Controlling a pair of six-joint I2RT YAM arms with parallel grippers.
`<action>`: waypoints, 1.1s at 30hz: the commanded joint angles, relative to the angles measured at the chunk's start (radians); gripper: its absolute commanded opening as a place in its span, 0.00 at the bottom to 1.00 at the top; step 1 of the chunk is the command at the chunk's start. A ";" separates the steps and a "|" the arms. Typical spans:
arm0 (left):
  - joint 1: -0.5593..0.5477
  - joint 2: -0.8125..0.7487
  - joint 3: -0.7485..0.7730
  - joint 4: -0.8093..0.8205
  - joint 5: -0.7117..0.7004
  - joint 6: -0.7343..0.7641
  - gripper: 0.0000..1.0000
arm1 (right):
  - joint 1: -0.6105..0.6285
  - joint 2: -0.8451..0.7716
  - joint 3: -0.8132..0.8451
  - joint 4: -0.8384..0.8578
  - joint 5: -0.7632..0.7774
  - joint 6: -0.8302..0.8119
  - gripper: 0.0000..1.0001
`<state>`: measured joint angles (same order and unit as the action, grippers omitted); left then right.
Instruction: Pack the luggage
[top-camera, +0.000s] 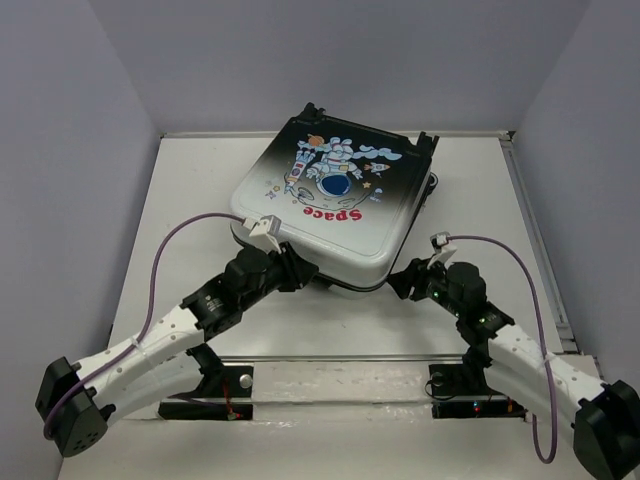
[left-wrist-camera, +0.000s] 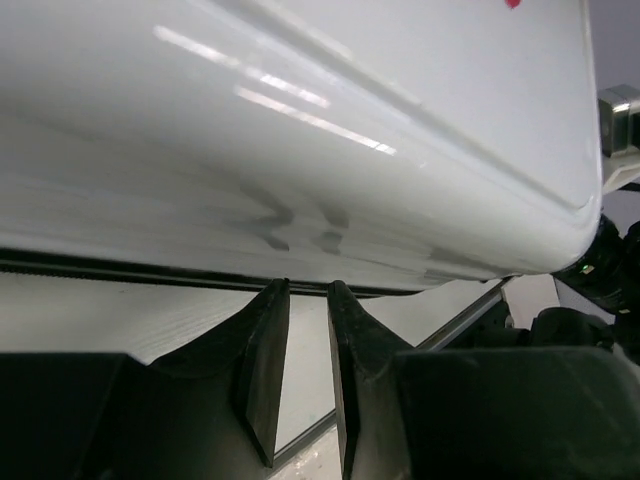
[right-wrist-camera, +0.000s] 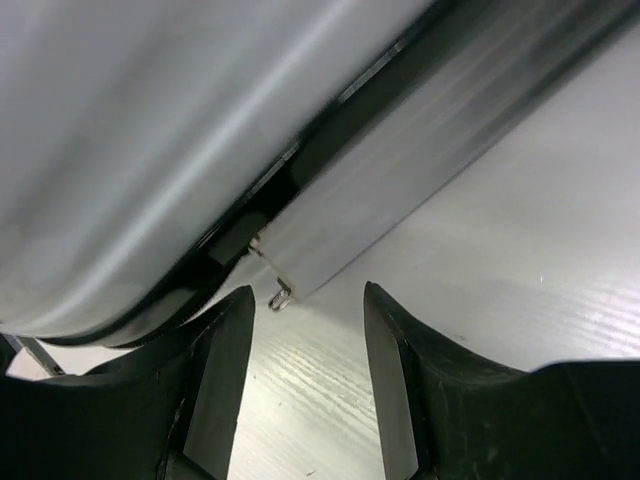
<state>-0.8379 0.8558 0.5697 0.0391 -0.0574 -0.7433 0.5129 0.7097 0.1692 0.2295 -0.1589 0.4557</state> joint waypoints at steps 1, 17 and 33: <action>0.006 -0.063 -0.099 0.031 -0.018 -0.025 0.34 | 0.010 0.080 0.101 0.008 -0.007 -0.100 0.54; -0.029 -0.011 -0.162 0.105 0.087 -0.037 0.34 | 0.010 0.238 -0.026 0.609 -0.061 -0.267 0.46; -0.086 0.092 -0.126 0.271 0.010 -0.057 0.32 | 0.010 0.589 0.000 1.162 -0.214 -0.129 0.16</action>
<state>-0.9127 0.9398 0.4156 0.2283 -0.0013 -0.8032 0.5133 1.2697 0.1219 1.0866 -0.3412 0.2665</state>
